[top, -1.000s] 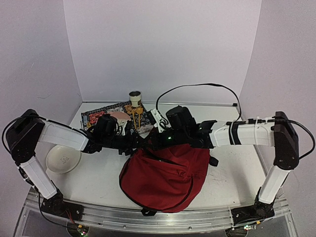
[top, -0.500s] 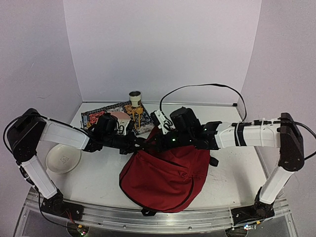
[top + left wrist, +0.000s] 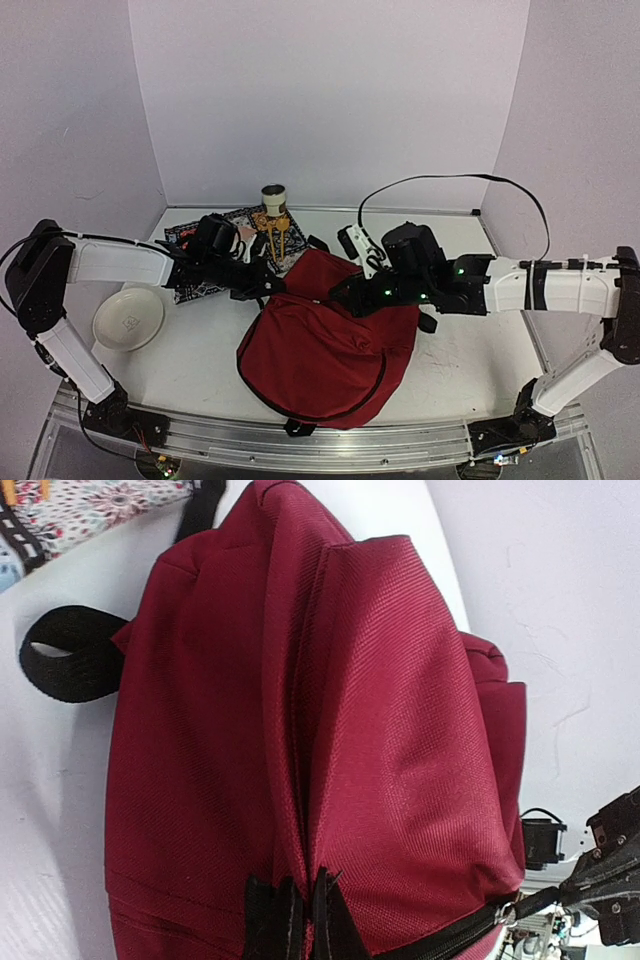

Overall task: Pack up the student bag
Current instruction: Zip the lower front pocket of the student bag.

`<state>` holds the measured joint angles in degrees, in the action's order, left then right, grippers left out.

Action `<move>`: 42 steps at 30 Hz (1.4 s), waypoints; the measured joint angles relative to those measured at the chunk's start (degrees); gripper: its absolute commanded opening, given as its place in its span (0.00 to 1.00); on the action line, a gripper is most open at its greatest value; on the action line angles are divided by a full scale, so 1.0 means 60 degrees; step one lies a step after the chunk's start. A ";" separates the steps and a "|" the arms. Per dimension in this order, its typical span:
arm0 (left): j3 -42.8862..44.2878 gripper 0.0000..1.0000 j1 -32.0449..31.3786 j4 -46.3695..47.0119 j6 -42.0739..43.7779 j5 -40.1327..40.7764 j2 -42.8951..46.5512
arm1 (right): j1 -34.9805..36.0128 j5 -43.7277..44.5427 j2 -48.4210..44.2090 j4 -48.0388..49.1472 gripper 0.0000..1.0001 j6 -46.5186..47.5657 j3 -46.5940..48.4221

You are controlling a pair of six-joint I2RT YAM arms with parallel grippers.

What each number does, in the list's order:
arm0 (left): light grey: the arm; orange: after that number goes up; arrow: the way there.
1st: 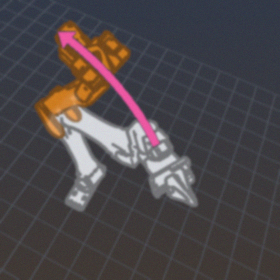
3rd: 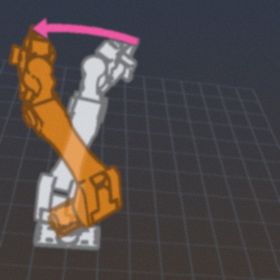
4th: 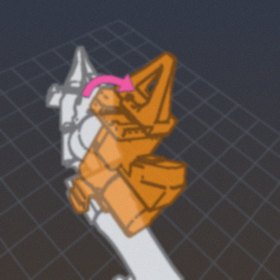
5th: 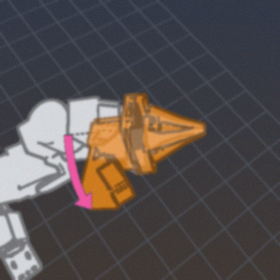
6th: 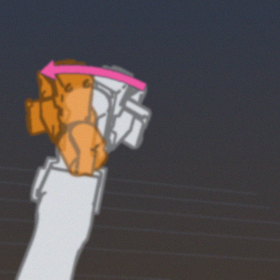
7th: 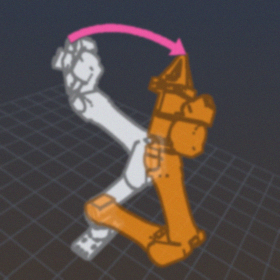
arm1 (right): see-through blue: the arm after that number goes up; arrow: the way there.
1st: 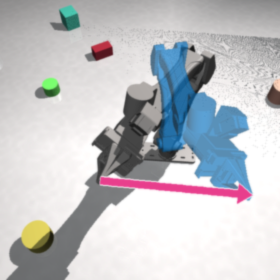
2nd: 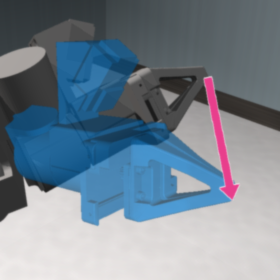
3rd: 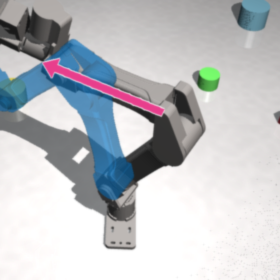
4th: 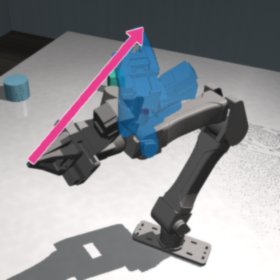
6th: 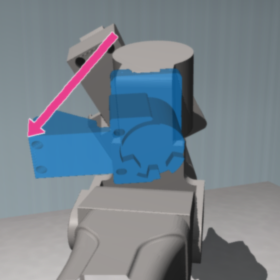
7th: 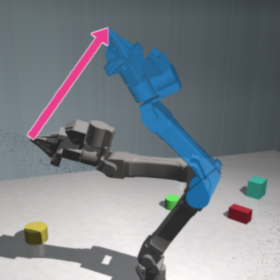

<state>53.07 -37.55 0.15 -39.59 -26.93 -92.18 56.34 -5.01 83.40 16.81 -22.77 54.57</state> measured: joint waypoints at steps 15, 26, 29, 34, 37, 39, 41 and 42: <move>-0.0057 0.00 0.0391 -0.0666 0.0666 0.1155 0.0255 | 0.0009 0.2198 -0.2039 -0.0548 0.00 -0.0412 -0.1872; 0.0006 0.00 0.0365 -0.0537 0.0764 0.0954 0.0189 | -0.0029 0.3175 -0.3021 -0.1239 0.00 -0.1883 -0.2650; 0.0165 0.00 0.0298 -0.0546 0.0865 0.0890 0.0075 | -0.0036 0.3201 -0.3118 -0.1313 0.00 -0.1966 -0.2660; 0.1087 0.00 0.0021 -0.0784 0.1054 0.0960 -0.0552 | -0.0153 0.3468 -0.3187 -0.1632 0.05 -0.1916 -0.2660; 0.2008 0.00 -0.0201 -0.0871 0.1234 0.1007 -0.1152 | -0.0198 0.3758 -0.3276 -0.1807 0.21 -0.1859 -0.2647; 0.2630 0.03 -0.0353 -0.0975 0.1401 0.1033 -0.1546 | -0.0218 0.3938 -0.3353 -0.1905 0.34 -0.1812 -0.2625; 0.3343 0.11 -0.0487 -0.1053 0.1556 0.1026 -0.1991 | -0.0226 0.4091 -0.3424 -0.1984 0.43 -0.1678 -0.2552; 0.3668 0.16 -0.0534 -0.1046 0.1635 0.1034 -0.2216 | -0.0236 0.4176 -0.3468 -0.2005 0.48 -0.1610 -0.2513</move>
<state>75.08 -40.76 -6.13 -29.79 -20.73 -105.48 54.92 20.05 62.59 4.79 -32.43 39.49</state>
